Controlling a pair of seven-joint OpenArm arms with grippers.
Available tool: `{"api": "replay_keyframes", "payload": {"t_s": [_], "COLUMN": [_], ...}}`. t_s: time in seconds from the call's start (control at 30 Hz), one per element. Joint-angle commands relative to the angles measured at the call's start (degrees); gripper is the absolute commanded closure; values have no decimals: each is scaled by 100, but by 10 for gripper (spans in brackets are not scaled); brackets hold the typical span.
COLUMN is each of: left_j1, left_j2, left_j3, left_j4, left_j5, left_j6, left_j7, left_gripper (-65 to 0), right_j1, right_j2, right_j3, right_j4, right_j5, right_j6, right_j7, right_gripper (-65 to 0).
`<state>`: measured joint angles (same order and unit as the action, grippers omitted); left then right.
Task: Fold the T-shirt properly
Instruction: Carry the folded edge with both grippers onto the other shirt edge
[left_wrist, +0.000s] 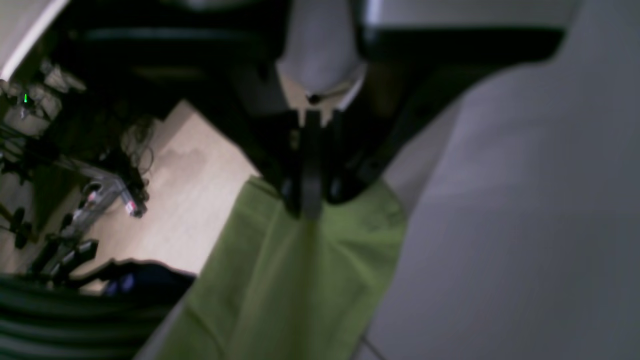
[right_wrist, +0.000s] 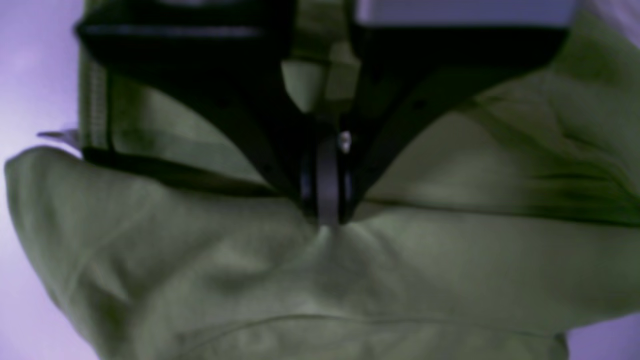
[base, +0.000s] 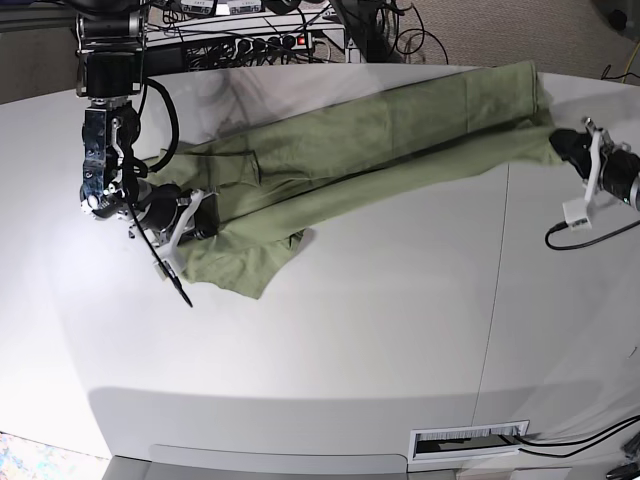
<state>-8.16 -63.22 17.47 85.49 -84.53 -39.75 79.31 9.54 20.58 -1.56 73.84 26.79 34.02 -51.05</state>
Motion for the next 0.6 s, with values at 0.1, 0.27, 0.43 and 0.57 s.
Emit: {"api": "replay_keyframes", "payload": {"t_s": [0.1,0.27,0.43,0.57], "left_j1": [337,925,1366,1550], "left_j2": [-249,-264,-234,-136], "left_j3": [-79,-79,-79,-79], "left_j4": [562,1167,1224,1222], "left_j5": [-47,-47,-47,455], "left_j6": [-25,-25,-25,-25], "left_j7": [69,69,69,-588], "left_gripper": [0,0,-26,-196], "right_j1": [-4,-4,-2,-2], "right_j2": [-17,-28,-28,-28], "right_j3": [0,0,0,0], "right_j4": [-46,-46,-46,-46], "right_j5": [-501,-525,-522,-520], "right_j6": [-179,-188,-190,-190], "right_j7": [-573,-573,-577,-597], "right_gripper": [0,0,0,0]}}
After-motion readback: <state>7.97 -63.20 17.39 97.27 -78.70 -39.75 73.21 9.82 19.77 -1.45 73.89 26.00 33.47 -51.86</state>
